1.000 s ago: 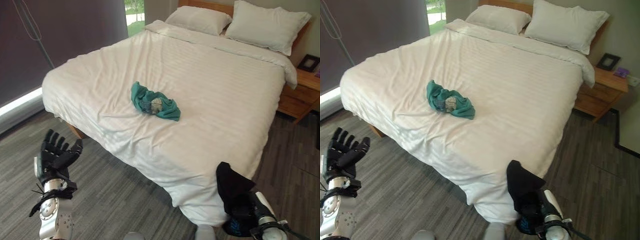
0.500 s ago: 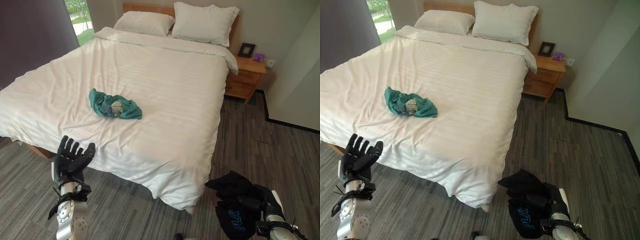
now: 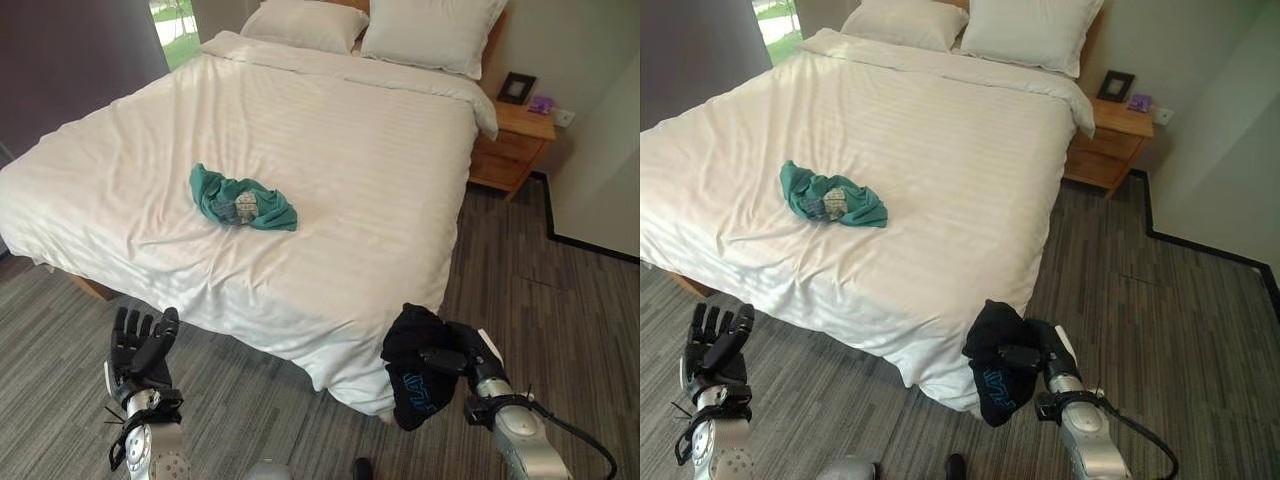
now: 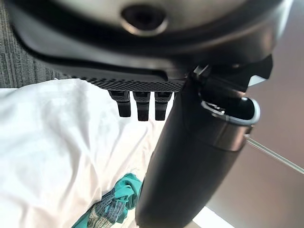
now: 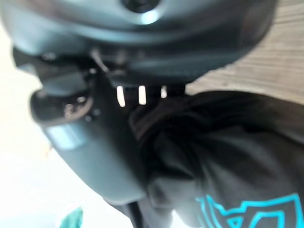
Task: Pick up bed clothes into laundry basket.
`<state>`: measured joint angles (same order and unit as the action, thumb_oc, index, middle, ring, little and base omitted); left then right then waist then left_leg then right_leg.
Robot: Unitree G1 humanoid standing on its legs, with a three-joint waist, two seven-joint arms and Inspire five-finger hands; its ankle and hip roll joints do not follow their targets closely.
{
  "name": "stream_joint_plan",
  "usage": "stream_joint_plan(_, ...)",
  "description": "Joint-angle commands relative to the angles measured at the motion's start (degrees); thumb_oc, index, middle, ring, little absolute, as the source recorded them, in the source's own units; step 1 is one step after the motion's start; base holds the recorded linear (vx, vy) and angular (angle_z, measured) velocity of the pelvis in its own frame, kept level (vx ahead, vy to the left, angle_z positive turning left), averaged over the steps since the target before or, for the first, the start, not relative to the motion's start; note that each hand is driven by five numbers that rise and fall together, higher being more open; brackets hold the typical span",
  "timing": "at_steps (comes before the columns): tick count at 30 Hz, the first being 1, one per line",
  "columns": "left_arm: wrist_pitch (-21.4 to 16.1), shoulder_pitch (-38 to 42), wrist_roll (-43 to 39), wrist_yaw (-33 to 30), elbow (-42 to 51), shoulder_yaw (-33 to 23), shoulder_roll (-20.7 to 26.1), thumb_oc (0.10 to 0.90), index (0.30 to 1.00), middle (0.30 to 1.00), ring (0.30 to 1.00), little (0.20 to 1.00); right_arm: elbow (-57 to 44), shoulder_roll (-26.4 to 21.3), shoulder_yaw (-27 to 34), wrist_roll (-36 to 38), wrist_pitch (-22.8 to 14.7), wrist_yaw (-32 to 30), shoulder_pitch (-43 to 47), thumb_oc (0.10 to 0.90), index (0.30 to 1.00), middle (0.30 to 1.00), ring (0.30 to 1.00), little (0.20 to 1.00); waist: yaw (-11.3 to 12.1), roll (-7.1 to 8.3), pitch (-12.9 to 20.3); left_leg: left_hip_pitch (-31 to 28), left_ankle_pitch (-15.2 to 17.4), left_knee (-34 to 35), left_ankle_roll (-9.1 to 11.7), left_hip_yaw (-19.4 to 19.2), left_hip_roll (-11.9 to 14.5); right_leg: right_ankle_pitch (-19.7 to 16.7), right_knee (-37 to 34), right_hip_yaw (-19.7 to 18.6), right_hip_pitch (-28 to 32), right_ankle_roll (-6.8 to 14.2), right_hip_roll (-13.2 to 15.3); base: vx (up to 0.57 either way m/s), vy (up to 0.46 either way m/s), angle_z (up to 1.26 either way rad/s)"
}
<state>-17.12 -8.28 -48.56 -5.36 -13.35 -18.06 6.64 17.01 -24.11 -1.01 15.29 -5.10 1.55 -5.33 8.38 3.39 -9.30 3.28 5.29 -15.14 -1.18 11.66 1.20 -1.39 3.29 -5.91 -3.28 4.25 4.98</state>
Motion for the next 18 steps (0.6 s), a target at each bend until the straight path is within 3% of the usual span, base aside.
stream_joint_plan(1, -7.0, 4.1, -0.3, 1.4, 6.2, -1.5, 7.2, 0.800, 0.900, 0.900, 0.900, 0.900, -6.7, -2.3, 4.9, 1.9, -6.4, -0.7, -0.3, 0.400, 0.300, 0.300, 0.300, 0.300, -1.1, 1.41, 3.7, 4.0, -12.2, 11.0, 4.7, 2.0, 10.0, 9.5, 5.2, 0.3, 3.3, 2.5, 1.9, 0.17, 0.563, 0.55)
stream_joint_plan(2, -7.2, 5.4, -0.3, 1.4, 6.7, -1.5, 8.2, 0.800, 0.900, 0.900, 0.900, 0.900, -7.3, -2.3, 6.1, 1.3, -6.5, -1.8, -1.5, 0.400, 0.300, 0.300, 0.300, 0.300, -1.7, 0.27, 4.0, 4.9, -15.0, 13.8, 6.5, 4.0, 13.4, 11.9, 9.3, -1.3, 3.1, 3.2, 3.5, 0.13, 0.452, 0.35)
stream_joint_plan(3, -7.2, 5.5, -0.3, 1.4, 6.6, -1.4, 8.2, 0.800, 0.900, 0.900, 0.900, 0.900, -7.4, -2.3, 6.1, 1.3, -6.5, -1.8, -1.6, 0.400, 0.300, 0.300, 0.300, 0.300, -1.7, 0.30, 4.0, 4.7, -15.2, 14.2, 6.6, 4.0, 13.5, 12.4, 9.9, -1.3, 2.8, 3.2, 3.4, 0.11, 0.494, 0.48)
stream_joint_plan(6, -7.8, 7.3, 0.1, 0.5, 7.0, -2.1, 10.2, 0.800, 0.900, 0.900, 0.900, 0.900, -7.0, -1.9, 6.5, 1.8, -6.7, -2.9, -1.3, 0.400, 0.300, 0.300, 0.300, 0.300, -2.3, -1.52, 5.2, 3.5, -18.3, 15.7, 10.2, 7.4, 17.1, 14.1, 15.0, -4.6, 1.8, 5.6, 6.6, 0.10, 0.558, 0.10)
stream_joint_plan(7, -7.8, 7.7, 0.4, 0.3, 7.1, -2.4, 11.2, 0.800, 0.900, 0.900, 0.900, 0.900, -7.1, -1.9, 6.7, 1.8, -6.7, -2.9, -1.2, 0.400, 0.300, 0.300, 0.300, 0.300, -2.6, -1.75, 5.9, 3.1, -18.1, 15.7, 11.3, 8.0, 17.7, 14.2, 15.3, -5.7, 2.1, 6.9, 8.6, 0.13, 0.915, -0.31)
stream_joint_plan(8, -7.4, 8.5, 1.7, -0.1, 7.1, -2.7, 13.5, 0.800, 0.900, 0.900, 0.900, 0.900, -7.7, -1.3, 6.8, 1.5, -6.3, -2.8, -1.3, 0.400, 0.300, 0.300, 0.300, 0.300, -3.2, -2.09, 7.1, 1.6, -14.9, 15.7, 13.0, 8.3, 17.6, 13.9, 16.1, -6.7, 2.5, 8.7, 12.1, 0.13, 0.938, -0.24)
stream_joint_plan(9, -7.1, 9.0, 2.4, 0.0, 7.5, -2.6, 15.0, 0.800, 0.900, 0.900, 0.900, 0.900, -8.4, -0.9, 7.3, 1.6, -6.2, -2.8, -1.4, 0.400, 0.300, 0.300, 0.300, 0.300, -3.7, -1.85, 7.6, 1.6, -11.1, 13.2, 13.9, 7.5, 16.6, 11.0, 15.1, -7.3, 3.0, 9.8, 14.4, 0.06, 0.703, -0.15)
stream_joint_plan(10, -7.1, 9.0, 2.4, -0.1, 7.5, -2.5, 15.2, 0.800, 0.900, 0.900, 0.900, 0.900, -8.5, -0.8, 7.3, 1.5, -6.1, -2.8, -1.4, 0.400, 0.300, 0.300, 0.300, 0.300, -3.5, -1.62, 7.5, 2.3, -10.8, 12.0, 13.8, 7.6, 16.1, 10.1, 14.3, -7.6, 3.1, 10.2, 14.7, -0.03, 0.464, -0.09)
stream_joint_plan(11, -6.8, 9.5, 3.4, 0.1, 8.1, -1.9, 16.2, 0.800, 0.900, 0.900, 0.900, 0.900, -8.9, 0.1, 7.6, 1.5, -5.6, -2.6, -1.6, 0.400, 0.300, 0.300, 0.300, 0.300, -4.1, -1.61, 7.9, 2.1, -8.4, 10.9, 13.8, 6.7, 14.8, 6.8, 13.4, -7.4, 3.4, 10.8, 16.3, -0.07, 0.680, -0.38)
stream_joint_plan(12, -5.9, 10.4, 7.7, 0.2, 6.9, 0.5, 19.1, 0.800, 0.900, 0.900, 0.900, 0.900, -9.4, 1.4, 8.0, 0.7, -5.6, -3.3, -2.0, 0.400, 0.300, 0.300, 0.300, 0.300, -4.9, -0.67, 7.3, 3.0, -3.3, 6.4, 11.7, 5.1, 11.1, -8.0, 11.6, -8.1, 3.4, 10.3, 19.6, -0.04, 0.665, -0.25)
stream_joint_plan(13, -5.9, 10.5, 7.8, 0.2, 6.9, 0.5, 19.2, 0.800, 0.900, 0.900, 0.900, 0.900, -9.4, 1.4, 8.0, 0.7, -5.6, -3.3, -2.0, 0.400, 0.300, 0.300, 0.300, 0.300, -4.8, -0.57, 7.5, 3.3, -3.4, 6.3, 11.6, 5.0, 11.0, -8.3, 11.3, -8.2, 3.2, 10.4, 19.7, -0.05, 0.699, -0.11)
stream_joint_plan(14, -6.1, 11.3, 10.6, -1.8, 5.8, 1.6, 20.3, 0.800, 0.900, 0.900, 0.900, 0.900, -9.3, 2.9, 6.6, 2.7, -6.1, -4.0, -1.1, 0.400, 0.300, 0.300, 0.300, 0.300, -4.9, -1.08, 7.0, 2.9, -1.8, 4.6, 10.8, 3.5, 9.5, -15.6, 11.4, -7.8, 2.1, 8.3, 20.5, -0.10, 0.528, 0.14)
stream_joint_plan(15, -6.1, 11.5, 8.8, -1.3, 6.3, 2.2, 21.0, 0.800, 0.900, 0.900, 0.900, 0.900, -9.0, 4.9, 4.8, 7.5, -6.9, -3.6, -0.5, 0.400, 0.300, 0.300, 0.300, 0.300, -5.6, -2.22, 5.9, 2.3, -1.5, 4.8, 9.3, 2.1, 8.3, -16.7, 12.7, -6.5, 0.0, 6.0, 19.6, -0.14, 0.773, -0.07)
stream_joint_plan(17, -5.2, 9.6, 9.2, -0.7, 7.8, 0.3, 21.1, 0.800, 0.900, 0.900, 0.900, 0.900, -9.4, 5.6, 2.7, 6.8, -6.5, -1.7, -1.0, 0.400, 0.300, 0.300, 0.300, 0.300, -5.9, -4.31, 5.2, 1.3, -2.8, 6.0, 6.7, 1.0, 6.5, -13.0, 19.9, -4.8, -3.3, 4.7, 15.8, -0.13, 0.781, -0.17)
stream_joint_plan(18, -4.5, 9.2, 10.0, 0.1, 7.8, -0.4, 22.0, 0.800, 0.900, 0.900, 0.900, 0.900, -9.9, 4.9, 2.7, 6.1, -5.9, -0.6, -1.7, 0.400, 0.300, 0.300, 0.300, 0.300, -6.2, -4.82, 5.4, -0.1, -2.8, 7.1, 5.5, 0.7, 5.3, -8.6, 24.0, -3.4, -4.0, 3.9, 12.8, -0.05, 0.755, -0.39)
